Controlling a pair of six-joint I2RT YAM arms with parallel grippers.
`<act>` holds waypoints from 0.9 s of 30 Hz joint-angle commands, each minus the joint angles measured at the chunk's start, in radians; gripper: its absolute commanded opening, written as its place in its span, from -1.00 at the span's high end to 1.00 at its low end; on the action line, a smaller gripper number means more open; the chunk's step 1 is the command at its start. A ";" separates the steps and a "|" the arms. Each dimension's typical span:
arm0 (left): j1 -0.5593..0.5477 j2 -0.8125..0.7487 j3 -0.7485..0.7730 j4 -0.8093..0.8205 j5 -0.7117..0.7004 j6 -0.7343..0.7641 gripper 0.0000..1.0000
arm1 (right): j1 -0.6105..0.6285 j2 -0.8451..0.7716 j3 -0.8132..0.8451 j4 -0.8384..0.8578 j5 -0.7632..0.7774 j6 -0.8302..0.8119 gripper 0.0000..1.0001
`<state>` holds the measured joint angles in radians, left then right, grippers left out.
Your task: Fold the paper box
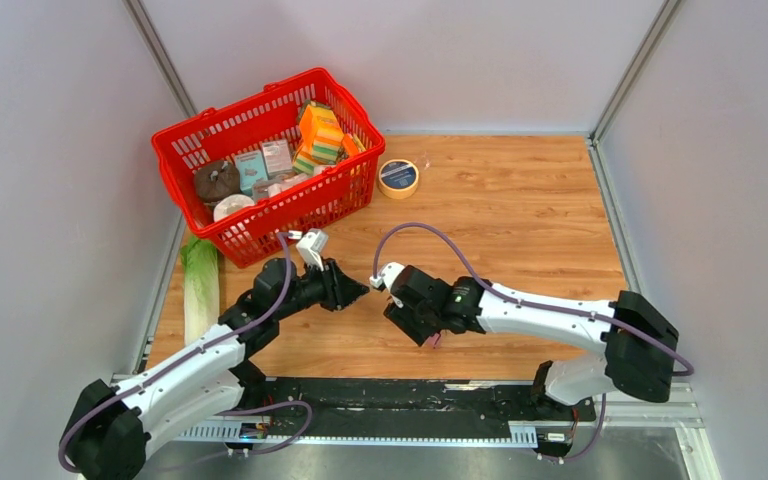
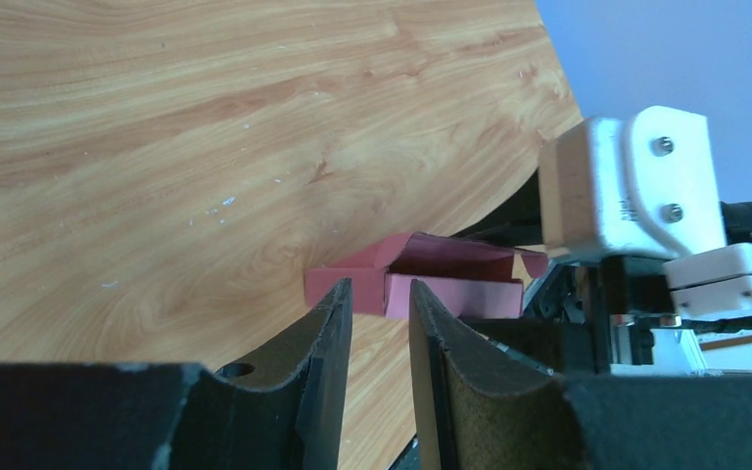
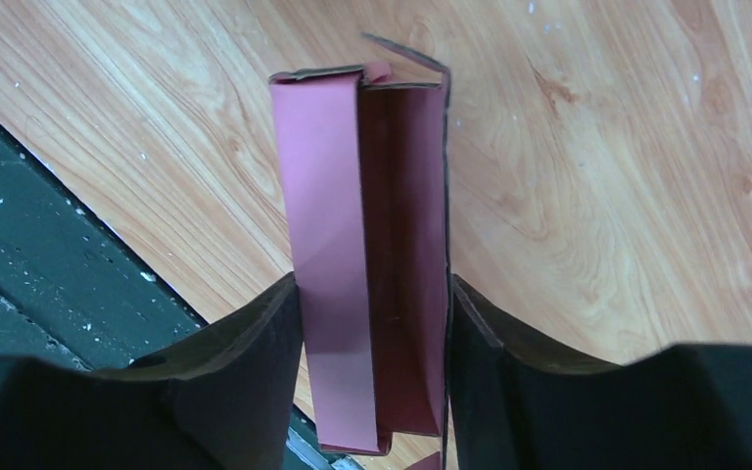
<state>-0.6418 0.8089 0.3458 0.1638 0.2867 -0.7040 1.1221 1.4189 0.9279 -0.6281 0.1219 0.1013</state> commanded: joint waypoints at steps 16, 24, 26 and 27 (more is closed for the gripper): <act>-0.110 0.150 0.145 -0.004 -0.023 0.258 0.06 | -0.008 -0.175 -0.153 0.203 0.055 0.040 0.45; -0.125 0.243 0.157 0.051 0.046 0.285 0.07 | -0.021 -0.173 -0.167 0.235 0.021 0.034 0.49; -0.127 0.269 0.162 0.072 0.052 0.276 0.07 | -0.025 -0.176 -0.170 0.245 0.015 0.034 0.50; -0.127 0.294 0.173 0.072 0.051 0.267 0.12 | -0.028 -0.175 -0.172 0.245 0.007 0.031 0.50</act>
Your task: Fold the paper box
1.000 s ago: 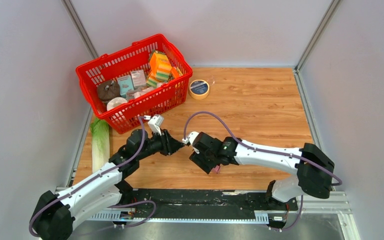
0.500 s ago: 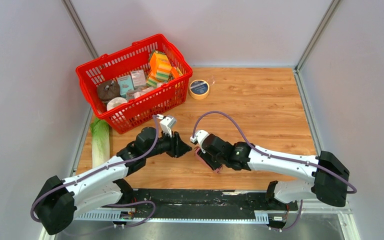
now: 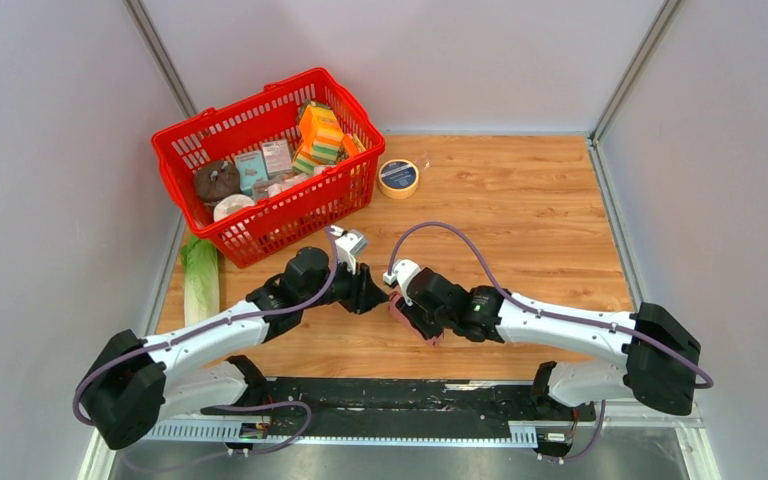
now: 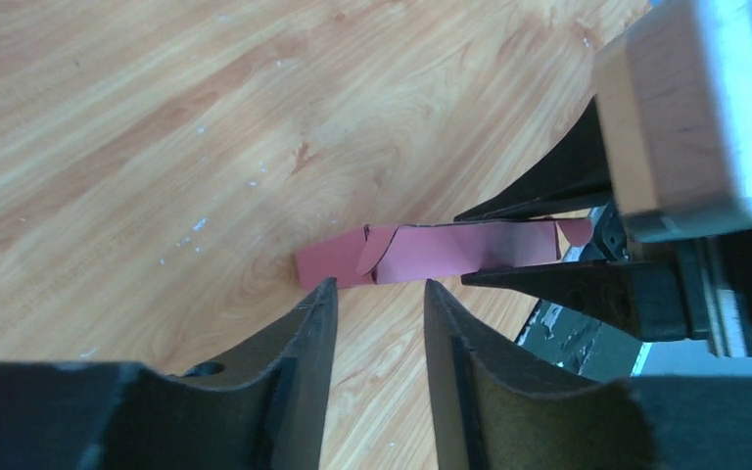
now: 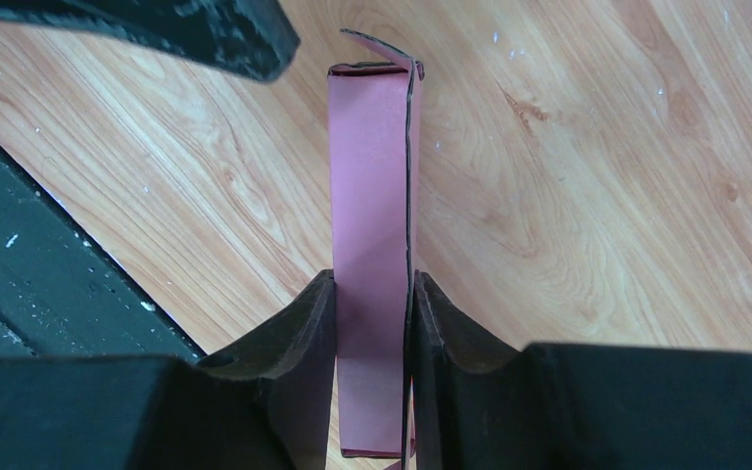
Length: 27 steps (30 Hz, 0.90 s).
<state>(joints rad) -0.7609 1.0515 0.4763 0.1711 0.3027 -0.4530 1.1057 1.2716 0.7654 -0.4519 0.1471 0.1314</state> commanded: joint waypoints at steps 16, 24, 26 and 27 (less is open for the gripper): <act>-0.008 0.128 0.119 -0.016 -0.116 -0.101 0.45 | -0.015 -0.028 -0.012 0.073 -0.021 -0.007 0.55; -0.012 0.197 0.125 0.053 -0.027 -0.139 0.51 | -0.012 -0.014 0.000 0.070 -0.017 -0.016 0.55; -0.020 0.203 0.127 0.053 -0.020 -0.141 0.52 | -0.014 -0.012 0.003 0.071 -0.017 -0.019 0.54; -0.023 0.200 0.125 0.051 -0.019 -0.142 0.53 | -0.015 -0.012 0.003 0.068 -0.017 -0.019 0.54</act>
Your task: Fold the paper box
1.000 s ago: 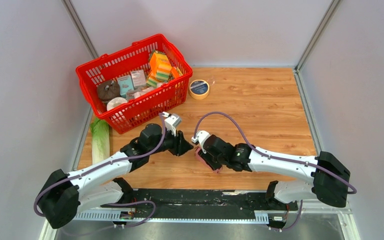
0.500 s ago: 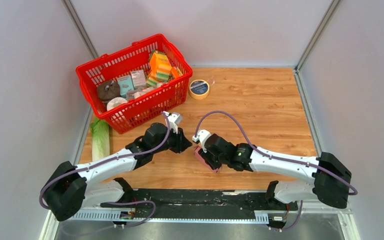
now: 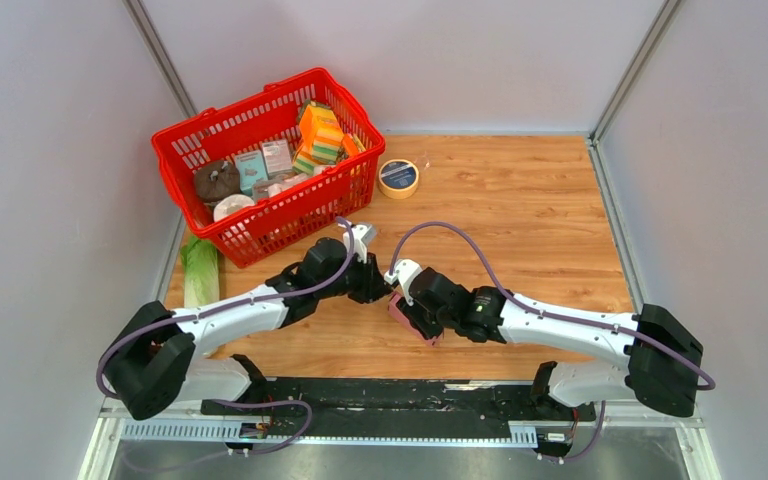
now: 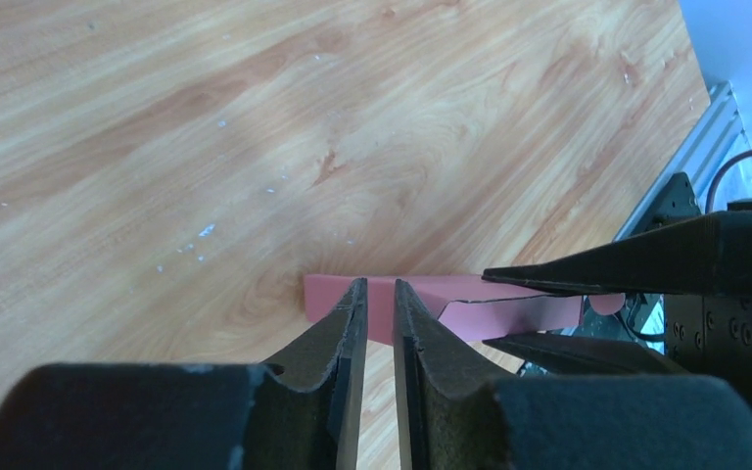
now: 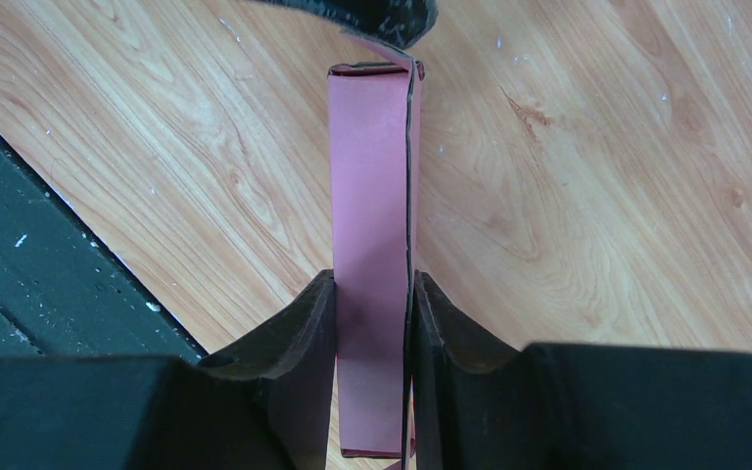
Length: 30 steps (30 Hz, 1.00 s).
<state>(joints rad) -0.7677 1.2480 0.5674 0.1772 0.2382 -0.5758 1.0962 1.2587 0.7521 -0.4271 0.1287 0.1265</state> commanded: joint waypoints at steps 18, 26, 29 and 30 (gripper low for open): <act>-0.044 -0.096 -0.021 0.002 -0.019 0.007 0.35 | -0.005 0.005 0.016 0.042 -0.011 -0.016 0.55; -0.044 -0.159 -0.023 -0.008 0.000 0.056 0.13 | -0.006 0.011 0.020 0.047 -0.020 -0.018 0.55; -0.045 -0.138 -0.018 -0.005 0.006 0.059 0.18 | -0.005 0.008 0.016 0.050 -0.023 -0.018 0.55; -0.047 -0.131 -0.017 -0.005 0.010 0.060 0.18 | -0.006 0.008 0.016 0.050 -0.024 -0.016 0.55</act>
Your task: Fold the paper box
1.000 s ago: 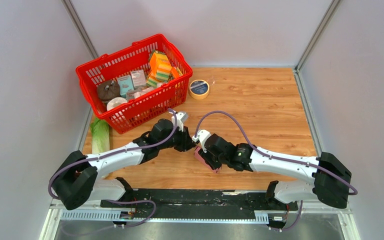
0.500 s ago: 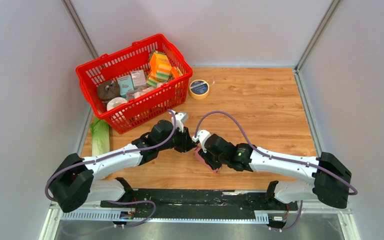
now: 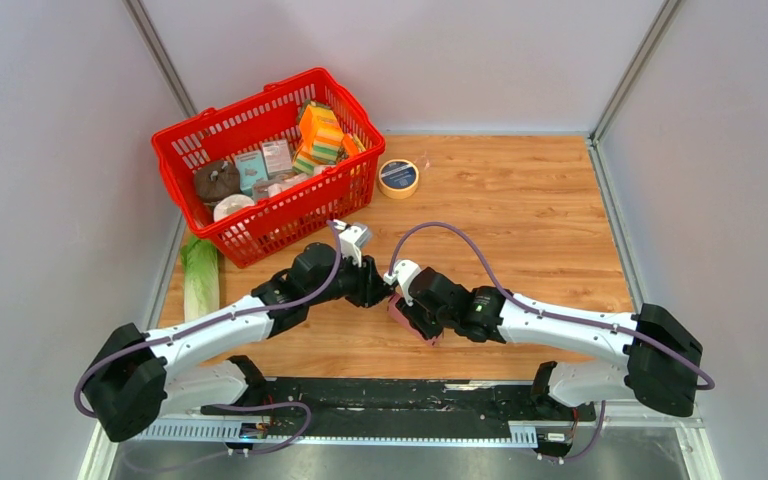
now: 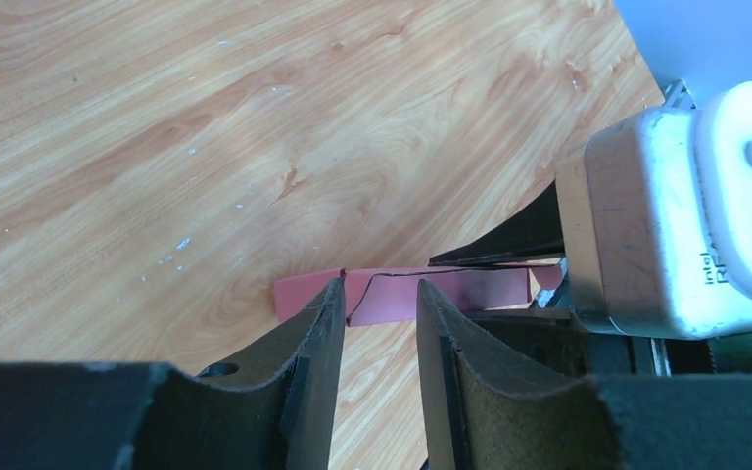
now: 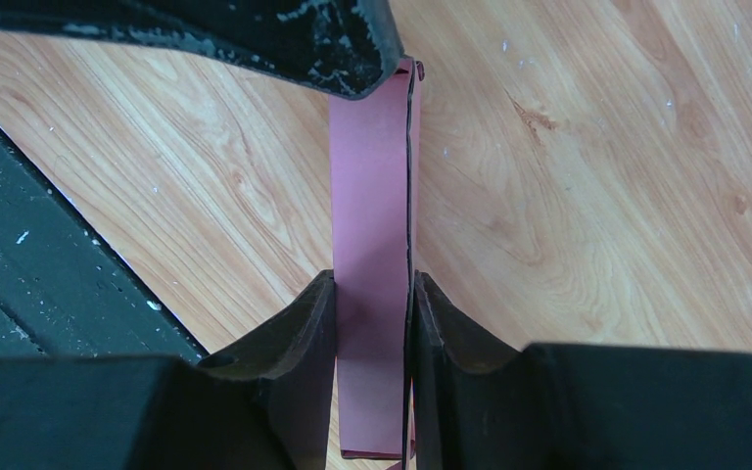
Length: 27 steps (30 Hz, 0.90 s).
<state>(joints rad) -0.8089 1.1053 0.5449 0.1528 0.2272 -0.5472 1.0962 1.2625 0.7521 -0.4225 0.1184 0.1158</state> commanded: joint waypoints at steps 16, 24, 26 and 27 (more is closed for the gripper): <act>-0.035 0.070 0.040 0.004 0.026 0.072 0.49 | -0.004 0.000 0.012 0.048 -0.019 -0.008 0.55; -0.044 0.068 0.055 -0.016 -0.019 0.084 0.48 | -0.004 0.003 0.016 0.047 -0.022 -0.008 0.55; -0.047 0.068 0.058 -0.022 -0.034 0.090 0.54 | -0.006 0.005 0.016 0.045 -0.023 -0.008 0.55; -0.050 0.070 0.061 -0.025 -0.037 0.093 0.56 | -0.006 0.003 0.016 0.047 -0.025 -0.008 0.55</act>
<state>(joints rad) -0.8474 1.1854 0.5579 0.1284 0.2195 -0.4858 1.0962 1.2625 0.7521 -0.4202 0.1101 0.1108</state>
